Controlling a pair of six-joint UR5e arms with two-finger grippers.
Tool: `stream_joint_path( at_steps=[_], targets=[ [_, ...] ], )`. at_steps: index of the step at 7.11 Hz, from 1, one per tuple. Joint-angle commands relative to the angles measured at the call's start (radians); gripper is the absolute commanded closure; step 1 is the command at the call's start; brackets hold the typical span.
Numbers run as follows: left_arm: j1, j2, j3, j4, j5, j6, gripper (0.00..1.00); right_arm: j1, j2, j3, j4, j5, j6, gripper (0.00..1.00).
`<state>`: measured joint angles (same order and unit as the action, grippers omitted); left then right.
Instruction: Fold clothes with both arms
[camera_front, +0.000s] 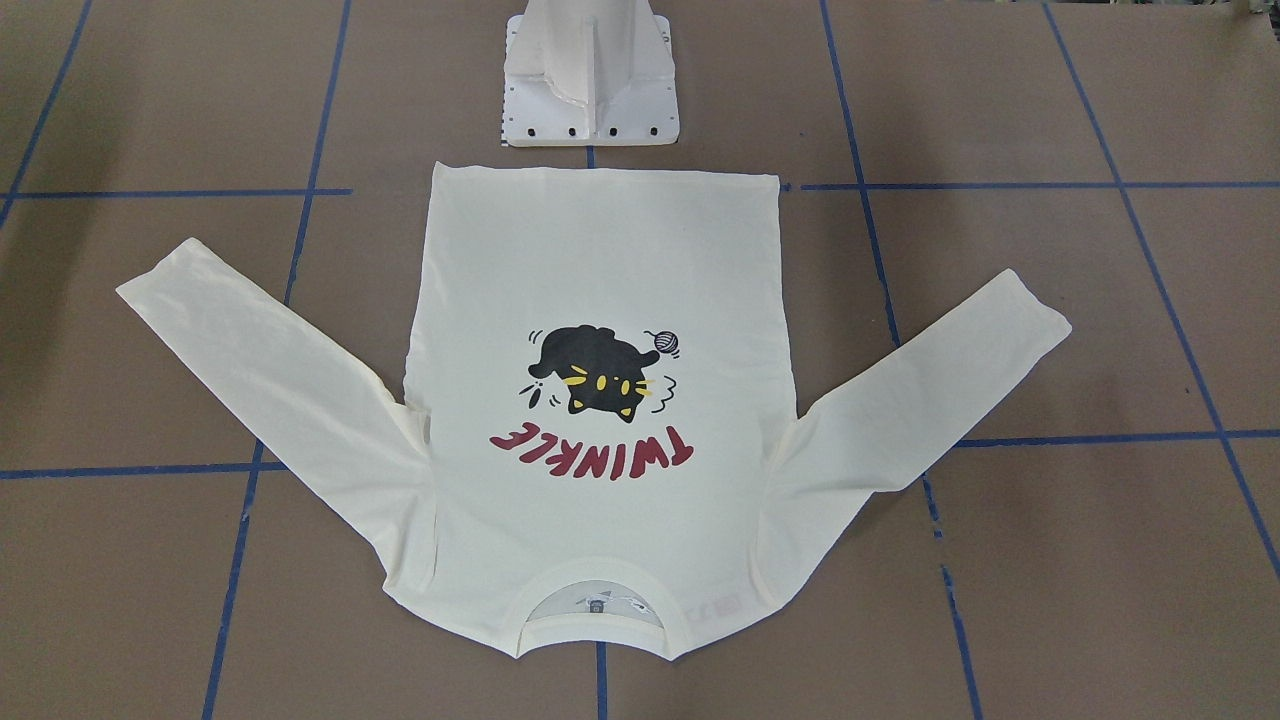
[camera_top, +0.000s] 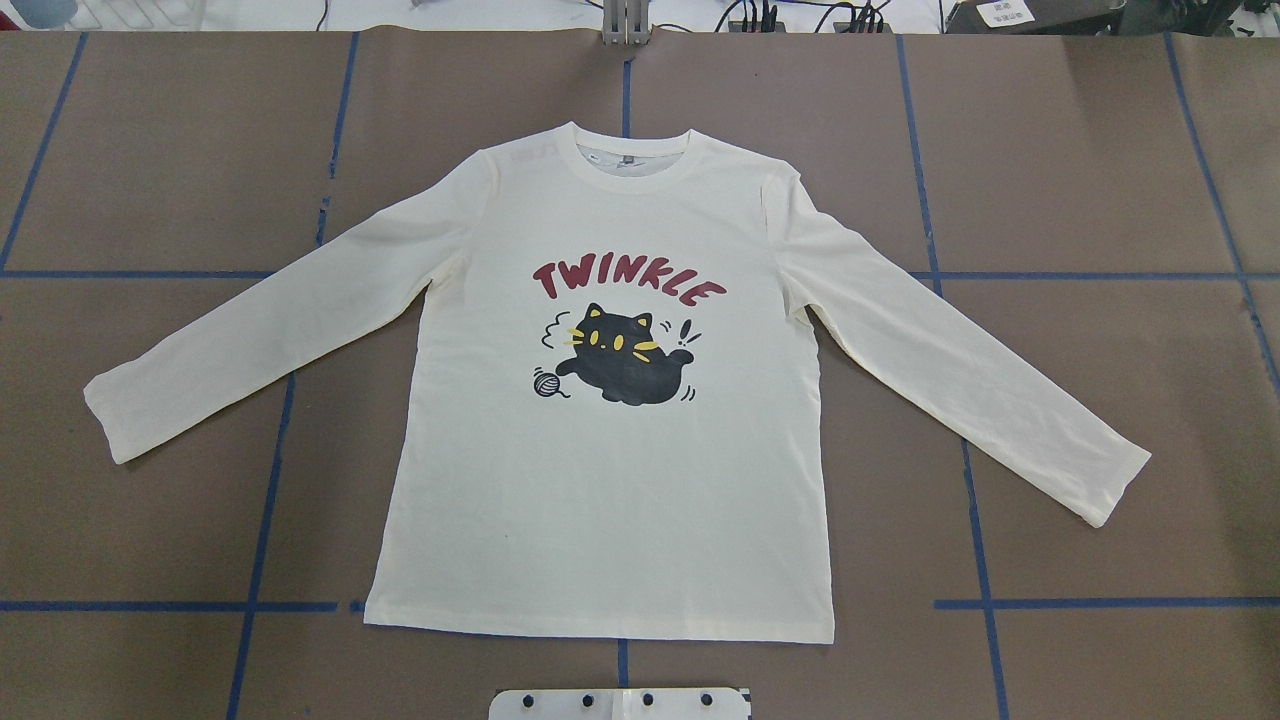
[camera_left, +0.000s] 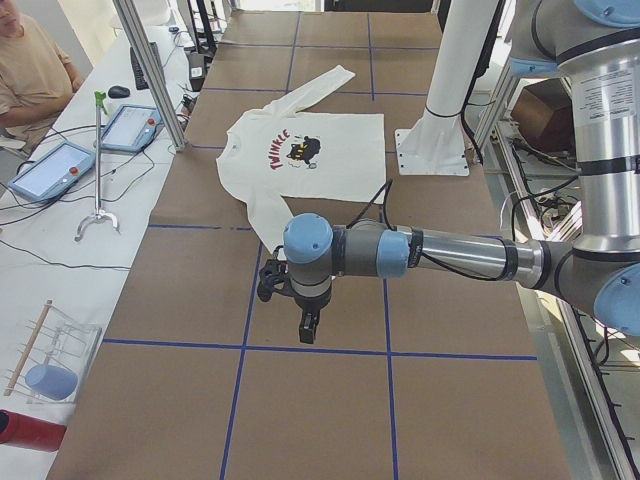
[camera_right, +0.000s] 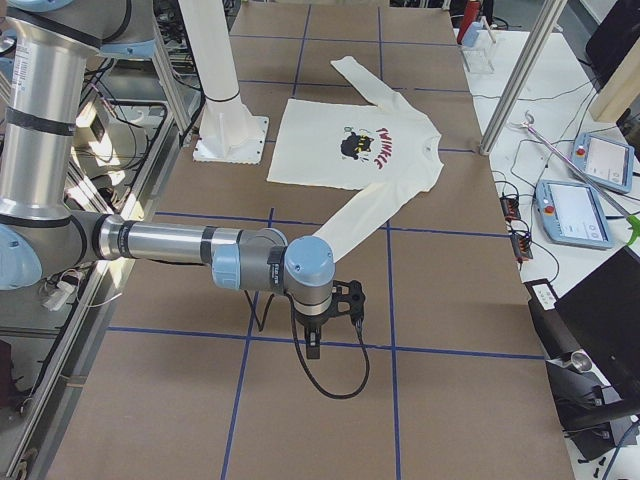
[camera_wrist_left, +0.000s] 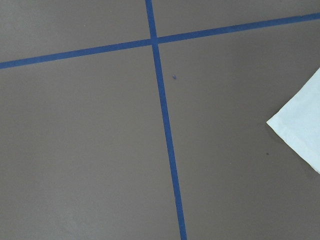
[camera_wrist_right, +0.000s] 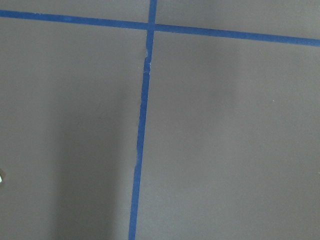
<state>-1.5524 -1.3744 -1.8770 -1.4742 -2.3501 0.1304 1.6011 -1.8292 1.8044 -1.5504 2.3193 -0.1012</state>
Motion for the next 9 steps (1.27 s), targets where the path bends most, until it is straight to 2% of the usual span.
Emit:
stream_joint_path(
  at_steps=[1, 3, 4, 5, 6, 8, 9],
  targets=[
    [0.002, 0.000, -0.017, -0.006, 0.002, 0.002, 0.00, 0.000, 0.001, 0.010, -0.001, 0.000, -0.002, 0.00],
    [0.002, 0.000, -0.036, -0.029, 0.000, 0.006, 0.00, -0.001, 0.001, 0.045, 0.001, 0.009, -0.002, 0.00],
    [0.003, 0.000, -0.042, -0.069, 0.002, 0.005, 0.00, -0.001, 0.004, 0.084, 0.037, 0.031, 0.000, 0.00],
    [0.002, 0.000, -0.045, -0.150, 0.000, 0.006, 0.00, -0.001, 0.004, 0.078, 0.152, 0.038, 0.003, 0.00],
    [0.002, -0.012, -0.024, -0.282, 0.002, 0.000, 0.00, -0.001, 0.013, 0.046, 0.230, 0.031, 0.000, 0.00],
    [-0.005, -0.048, 0.047, -0.493, -0.020, 0.012, 0.00, 0.000, 0.018, 0.004, 0.243, 0.040, 0.003, 0.00],
    [0.000, -0.076, 0.085, -0.503, -0.032, -0.001, 0.00, 0.002, 0.021, -0.003, 0.246, 0.048, -0.002, 0.00]
  ],
)
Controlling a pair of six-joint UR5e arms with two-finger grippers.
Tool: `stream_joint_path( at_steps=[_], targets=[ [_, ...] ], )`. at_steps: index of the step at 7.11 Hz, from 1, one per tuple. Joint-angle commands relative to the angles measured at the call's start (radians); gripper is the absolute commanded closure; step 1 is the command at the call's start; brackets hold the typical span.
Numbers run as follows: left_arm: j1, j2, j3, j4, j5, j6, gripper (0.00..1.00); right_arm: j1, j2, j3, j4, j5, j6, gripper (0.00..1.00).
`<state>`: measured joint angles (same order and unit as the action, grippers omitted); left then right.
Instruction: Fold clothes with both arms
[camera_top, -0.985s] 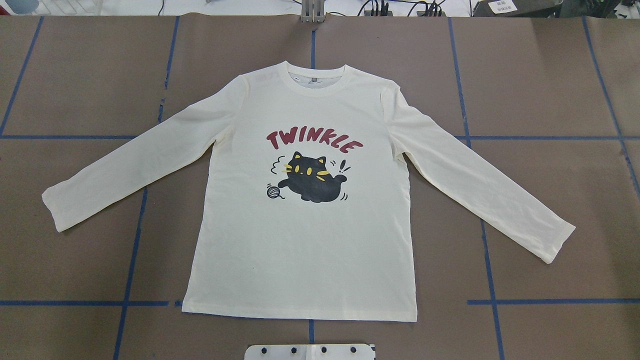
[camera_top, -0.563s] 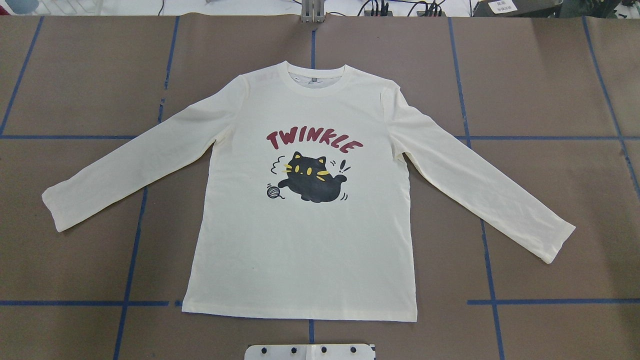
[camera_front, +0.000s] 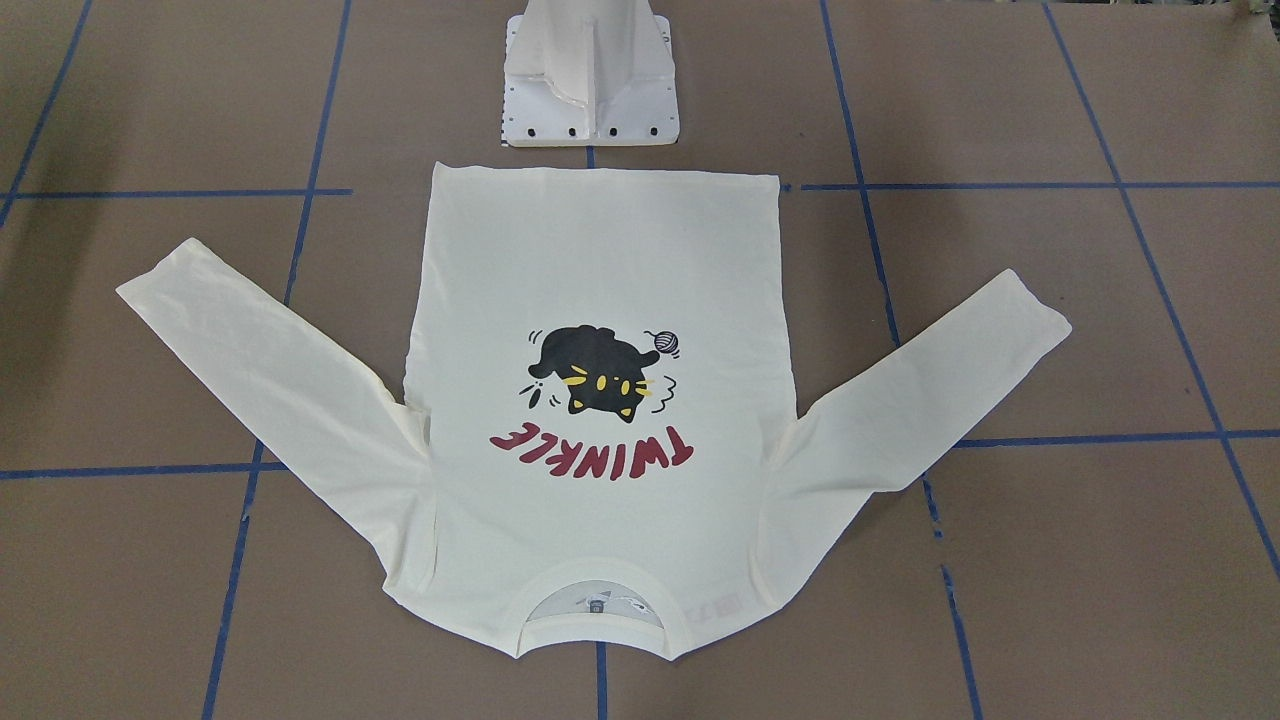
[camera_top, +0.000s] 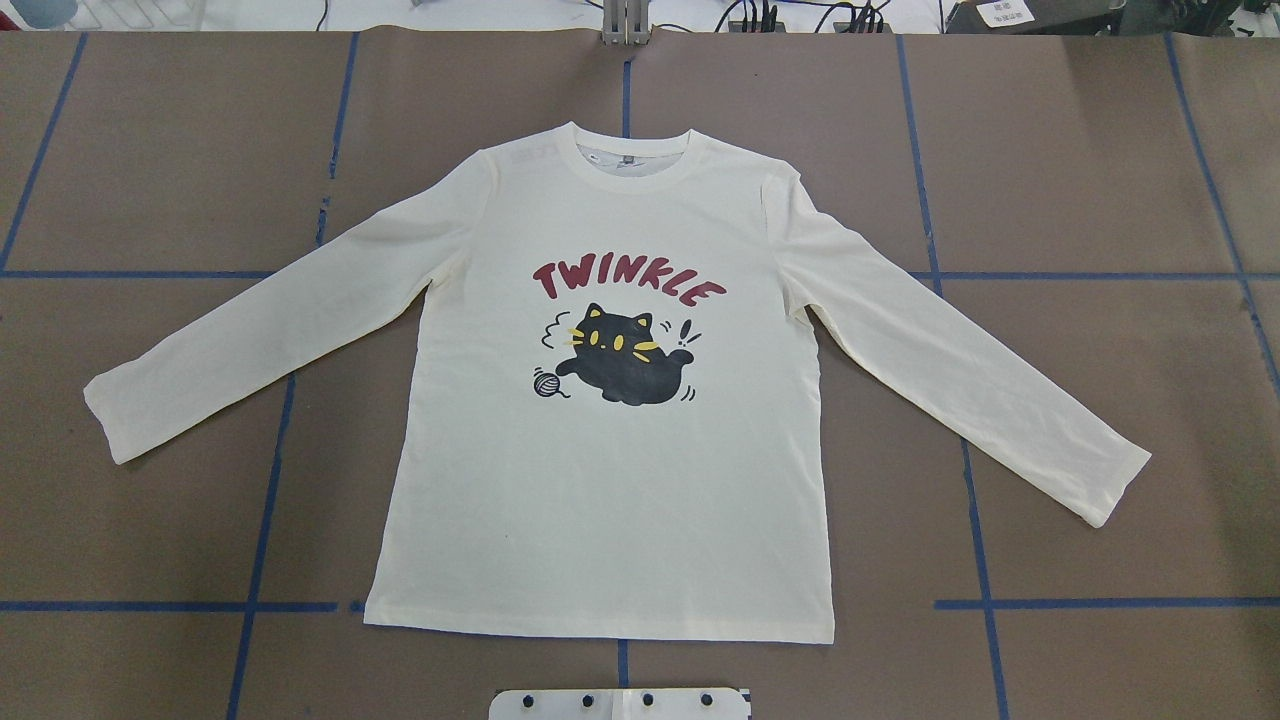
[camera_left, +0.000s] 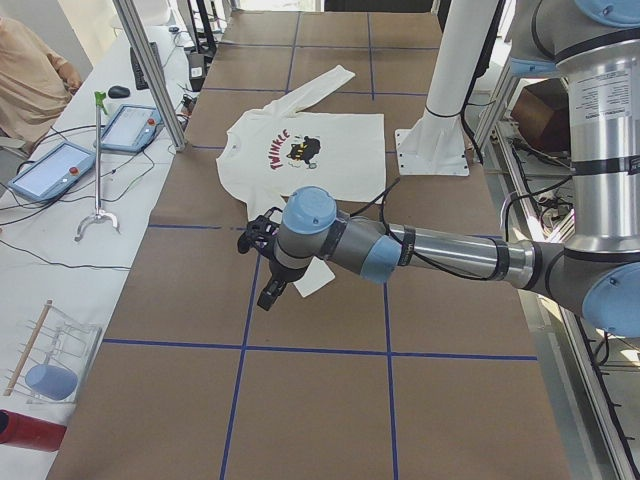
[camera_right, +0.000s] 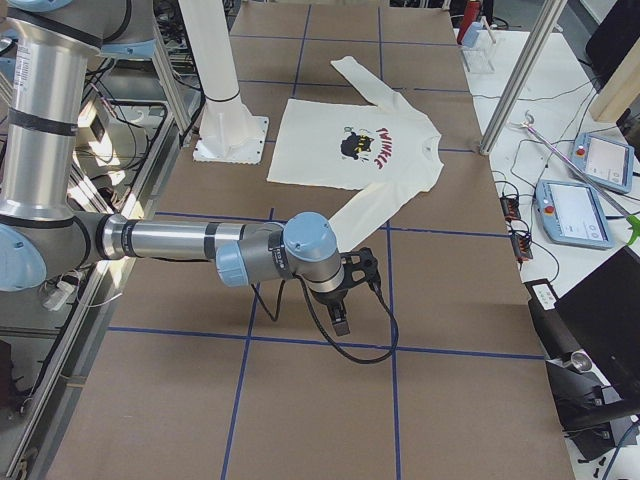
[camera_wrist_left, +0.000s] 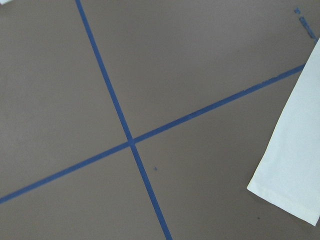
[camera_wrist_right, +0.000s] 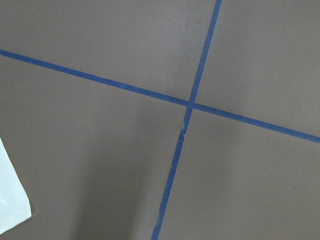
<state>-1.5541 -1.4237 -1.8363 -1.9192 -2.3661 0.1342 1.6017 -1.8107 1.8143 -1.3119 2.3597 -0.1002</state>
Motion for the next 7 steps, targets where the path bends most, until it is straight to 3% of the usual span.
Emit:
stream_joint_path(
  at_steps=[1, 2, 4, 7],
  targets=[
    [0.000, -0.038, 0.052, -0.052, -0.027, -0.007, 0.00, 0.000, -0.007, 0.008, 0.026, 0.018, 0.095, 0.00],
    [0.000, -0.035, 0.055, -0.053, -0.097, -0.014, 0.00, -0.026, -0.043, 0.010, 0.140, 0.054, 0.264, 0.00],
    [0.000, -0.027, 0.060, -0.057, -0.102, -0.013, 0.00, -0.185, -0.165, 0.003, 0.564, 0.038, 0.707, 0.01],
    [0.000, -0.015, 0.058, -0.064, -0.099, -0.008, 0.00, -0.571, -0.179, 0.002, 0.819, -0.265, 1.154, 0.05]
  ],
)
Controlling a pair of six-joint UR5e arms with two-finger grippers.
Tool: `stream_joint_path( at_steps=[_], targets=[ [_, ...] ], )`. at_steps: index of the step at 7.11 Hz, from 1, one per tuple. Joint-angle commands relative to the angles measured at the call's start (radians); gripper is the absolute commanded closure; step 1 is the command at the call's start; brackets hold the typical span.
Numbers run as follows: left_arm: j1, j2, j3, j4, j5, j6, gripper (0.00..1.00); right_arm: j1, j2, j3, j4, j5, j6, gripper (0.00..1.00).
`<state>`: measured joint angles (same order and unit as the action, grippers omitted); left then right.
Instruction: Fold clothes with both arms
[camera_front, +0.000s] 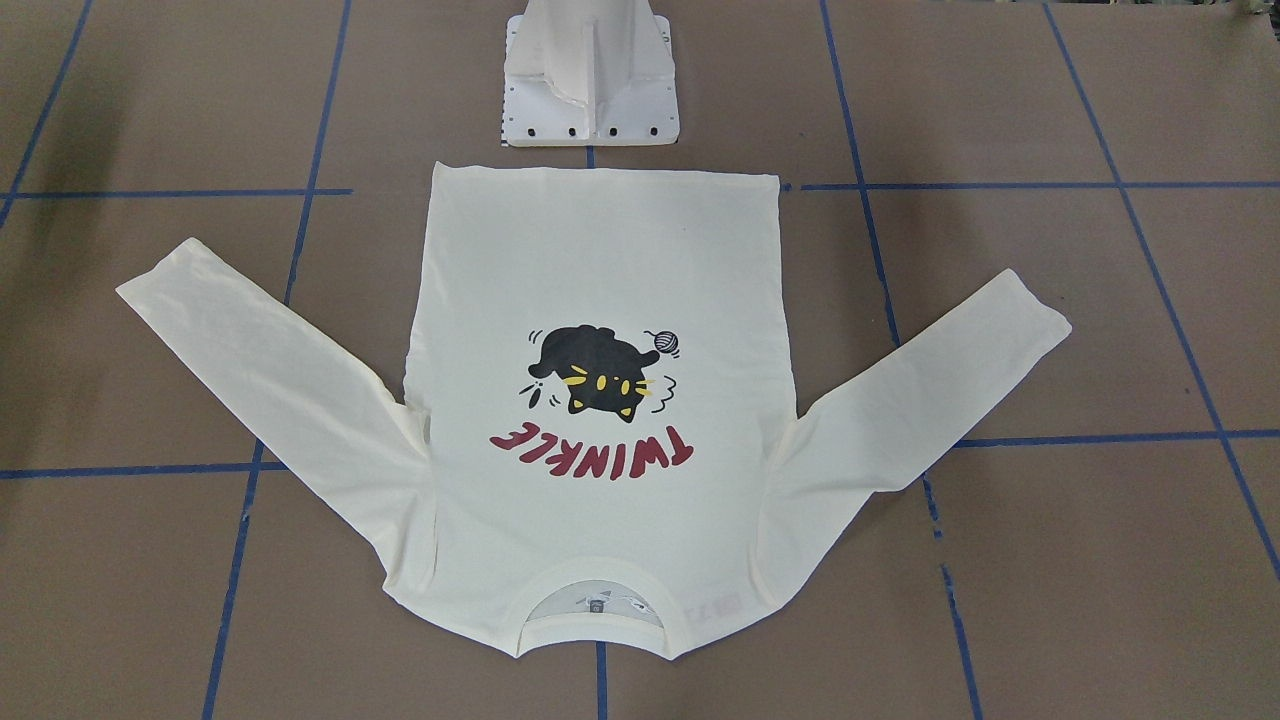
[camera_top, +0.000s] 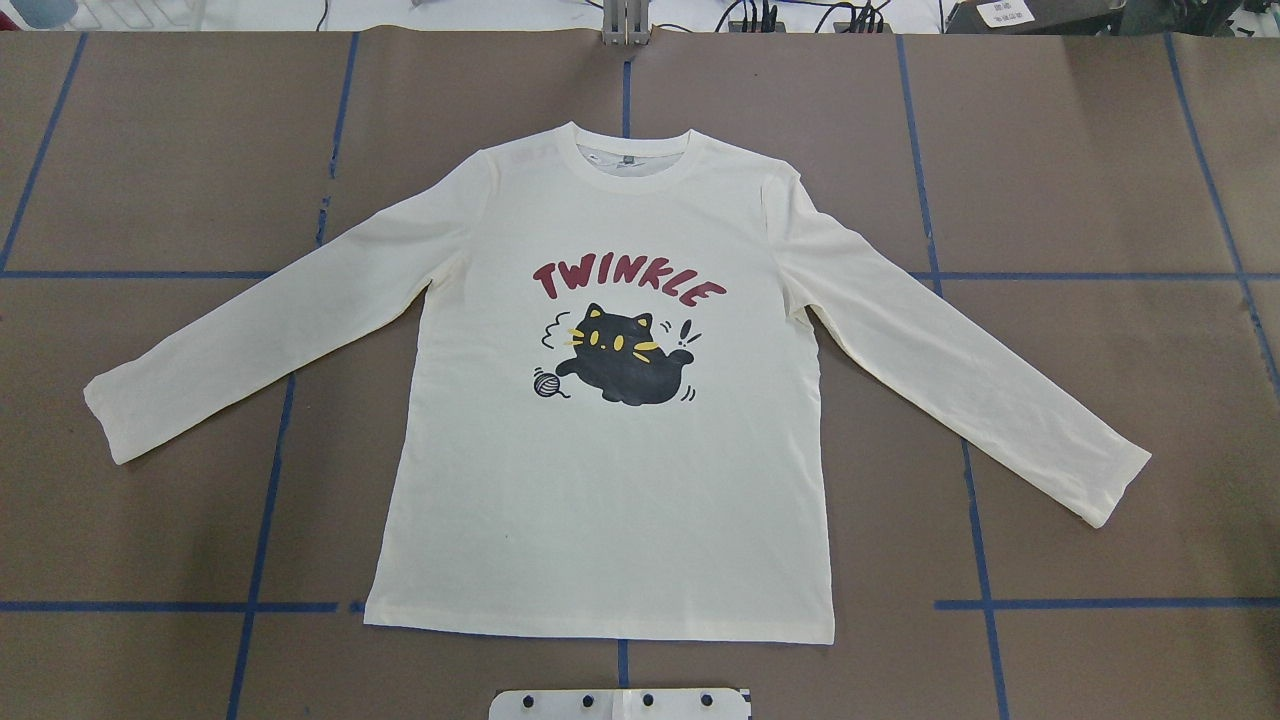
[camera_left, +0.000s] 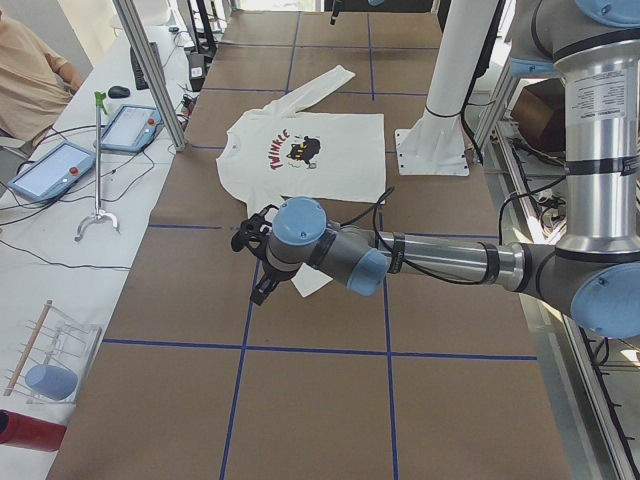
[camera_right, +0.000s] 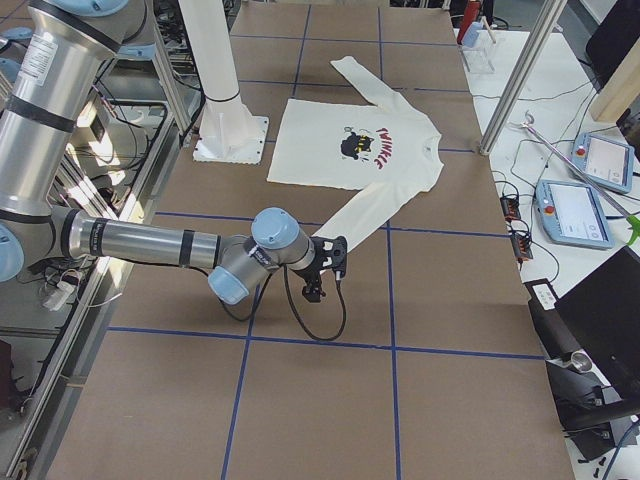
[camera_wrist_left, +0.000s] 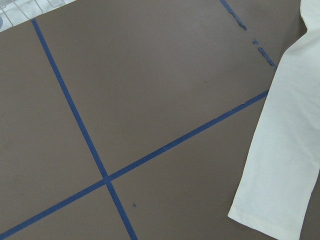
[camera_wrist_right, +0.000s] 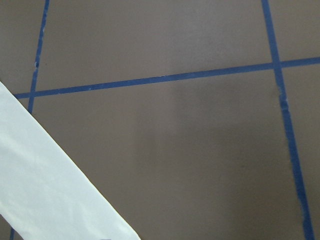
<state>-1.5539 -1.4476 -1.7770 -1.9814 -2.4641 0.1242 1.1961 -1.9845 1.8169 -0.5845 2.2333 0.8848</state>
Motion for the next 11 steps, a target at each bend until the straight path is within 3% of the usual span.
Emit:
stream_joint_path(
  at_steps=[1, 2, 3, 4, 6, 11],
  targets=[
    [0.000, 0.010, 0.001, -0.002, -0.001, 0.003, 0.00, -0.311, -0.005, -0.002, 0.116, -0.278, 0.269, 0.05],
    [0.000, 0.013, 0.001, -0.002, -0.001, 0.005, 0.00, -0.451, -0.004, -0.004, 0.121, -0.422, 0.348, 0.08],
    [0.000, 0.013, 0.001, -0.002, -0.002, 0.005, 0.00, -0.508, 0.003, -0.020, 0.123, -0.470, 0.365, 0.16],
    [-0.002, 0.016, 0.001, -0.002, -0.004, 0.005, 0.00, -0.516, 0.003, -0.045, 0.150, -0.471, 0.365, 0.22],
    [-0.002, 0.026, 0.001, -0.004, -0.009, 0.006, 0.00, -0.521, 0.010, -0.123, 0.250, -0.477, 0.364, 0.25],
    [-0.002, 0.029, 0.004, -0.004, -0.007, 0.009, 0.00, -0.540, 0.022, -0.131, 0.250, -0.480, 0.365, 0.37]
  ],
)
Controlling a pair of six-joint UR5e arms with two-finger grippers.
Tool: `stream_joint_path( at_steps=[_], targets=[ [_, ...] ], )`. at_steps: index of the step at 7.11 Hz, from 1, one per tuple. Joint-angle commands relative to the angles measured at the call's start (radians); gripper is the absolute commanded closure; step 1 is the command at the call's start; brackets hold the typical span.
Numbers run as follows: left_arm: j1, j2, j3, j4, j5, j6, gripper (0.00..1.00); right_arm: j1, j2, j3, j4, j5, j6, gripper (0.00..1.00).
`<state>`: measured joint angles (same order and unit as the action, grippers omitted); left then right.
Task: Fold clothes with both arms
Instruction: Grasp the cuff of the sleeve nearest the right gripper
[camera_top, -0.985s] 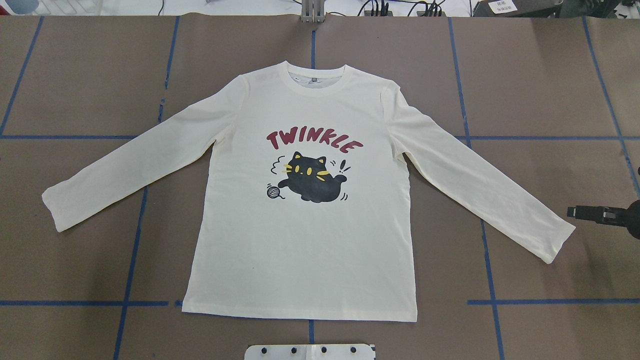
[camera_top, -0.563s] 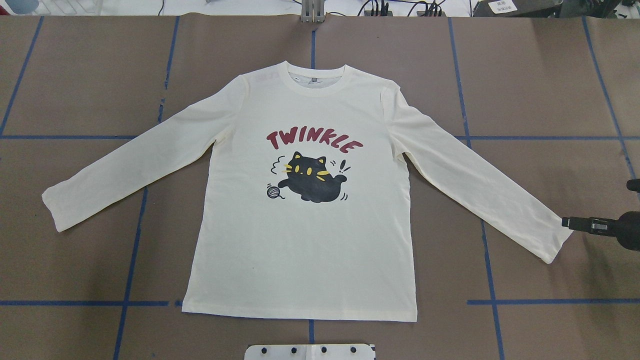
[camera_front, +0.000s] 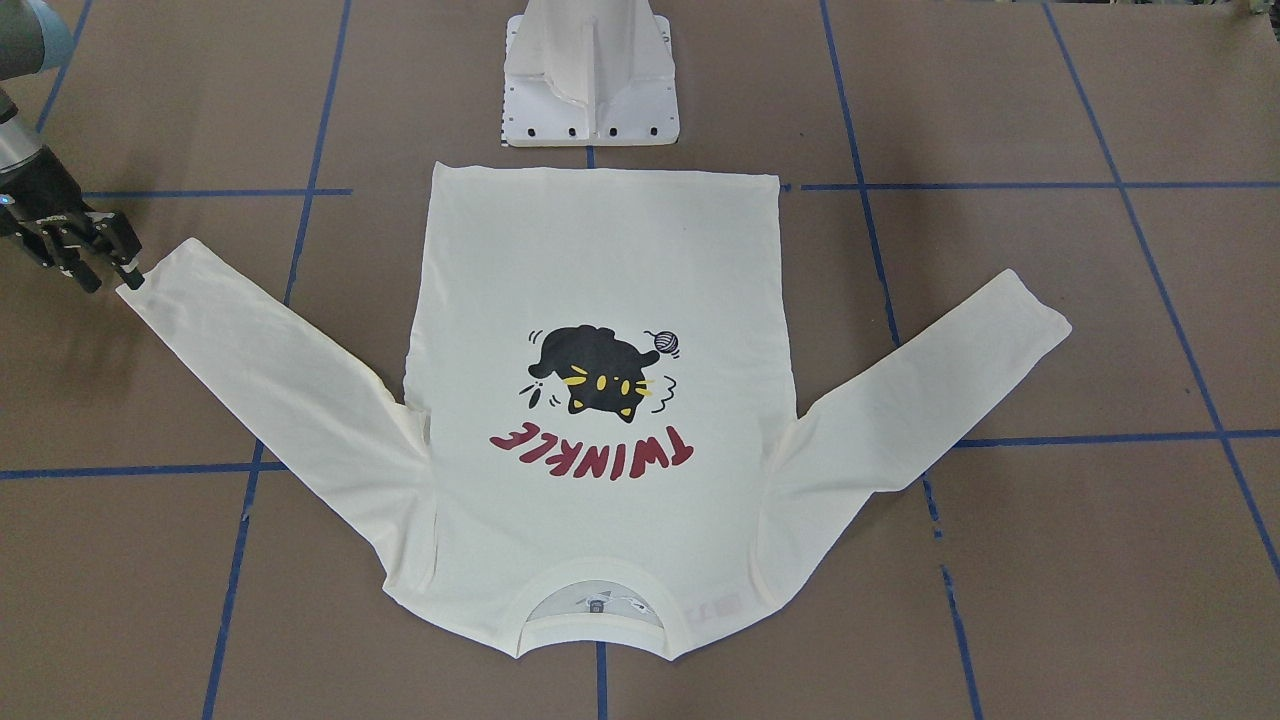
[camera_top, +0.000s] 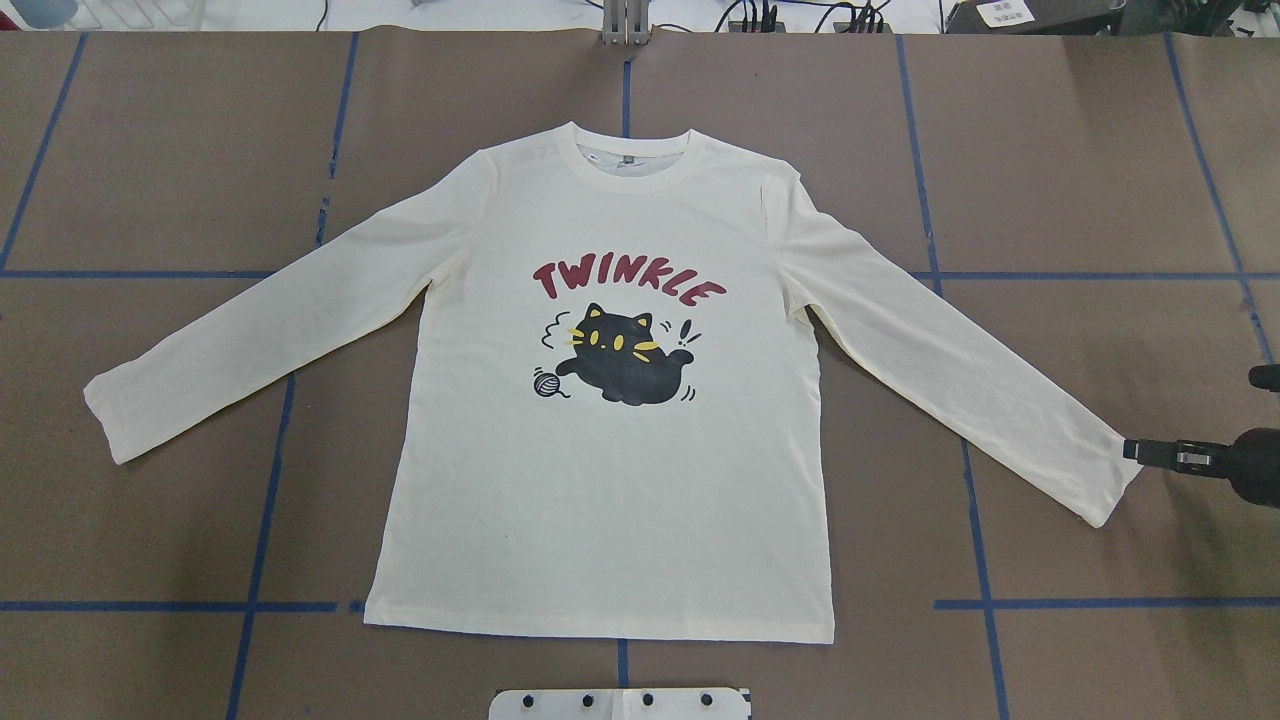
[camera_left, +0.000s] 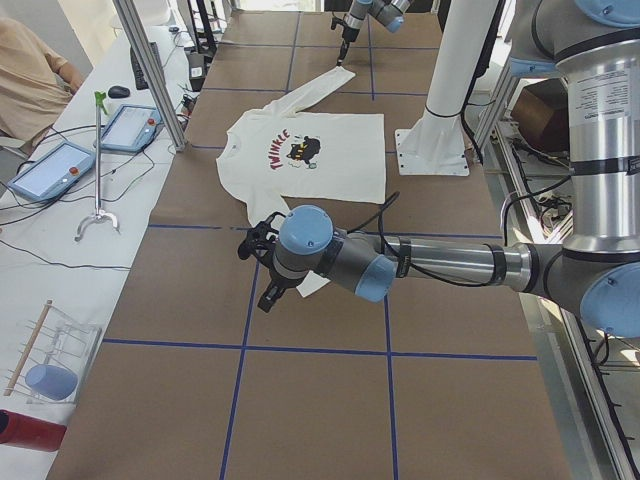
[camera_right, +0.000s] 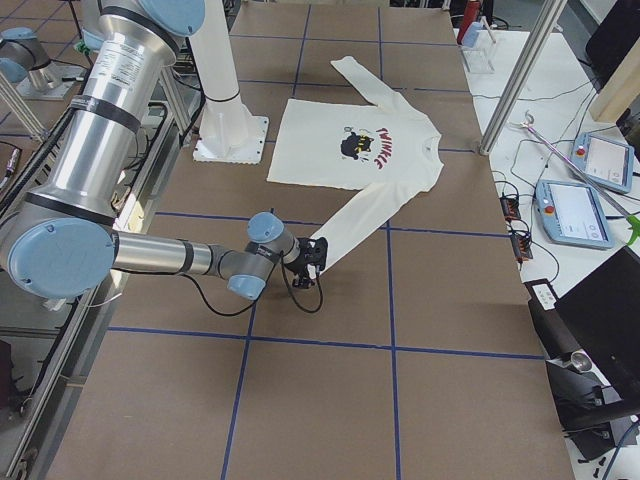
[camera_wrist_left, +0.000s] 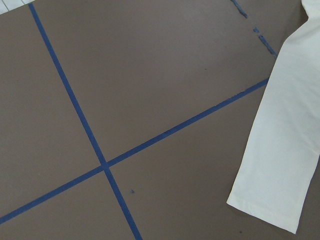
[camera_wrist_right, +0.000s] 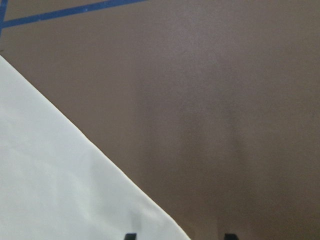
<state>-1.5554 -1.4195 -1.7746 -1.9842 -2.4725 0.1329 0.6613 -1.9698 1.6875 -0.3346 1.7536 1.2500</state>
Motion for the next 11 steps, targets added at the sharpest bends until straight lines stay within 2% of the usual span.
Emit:
stream_joint_path(
  at_steps=[1, 3, 4, 5, 6, 9, 10, 11],
  targets=[
    [0.000, -0.001, 0.001, -0.001, 0.001, 0.001, 0.00, -0.006, 0.009, -0.005, -0.001, 0.000, 0.000, 0.38],
    [0.000, 0.001, 0.001, 0.001, 0.003, 0.001, 0.00, -0.009, 0.023, -0.020, -0.001, -0.003, -0.001, 0.43],
    [0.000, 0.001, 0.001, 0.001, 0.003, 0.001, 0.00, -0.009, 0.032, -0.029, -0.001, -0.003, -0.001, 0.50],
    [0.000, 0.001, 0.001, -0.001, 0.003, 0.001, 0.00, -0.011, 0.034, -0.034, 0.000, -0.003, -0.001, 0.69],
    [0.000, 0.001, 0.001, 0.001, 0.003, 0.001, 0.00, -0.009, 0.034, -0.034, -0.001, -0.003, -0.001, 1.00],
    [0.000, 0.001, 0.001, 0.001, 0.000, 0.001, 0.00, -0.006, 0.034, -0.013, -0.004, -0.002, -0.017, 1.00],
    [0.000, -0.001, 0.001, 0.001, 0.000, 0.001, 0.00, -0.003, 0.032, 0.029, -0.020, 0.012, -0.017, 1.00],
    [0.000, -0.001, 0.001, 0.001, 0.000, 0.001, 0.00, 0.021, 0.034, 0.108, -0.118, 0.032, -0.018, 1.00]
  ],
)
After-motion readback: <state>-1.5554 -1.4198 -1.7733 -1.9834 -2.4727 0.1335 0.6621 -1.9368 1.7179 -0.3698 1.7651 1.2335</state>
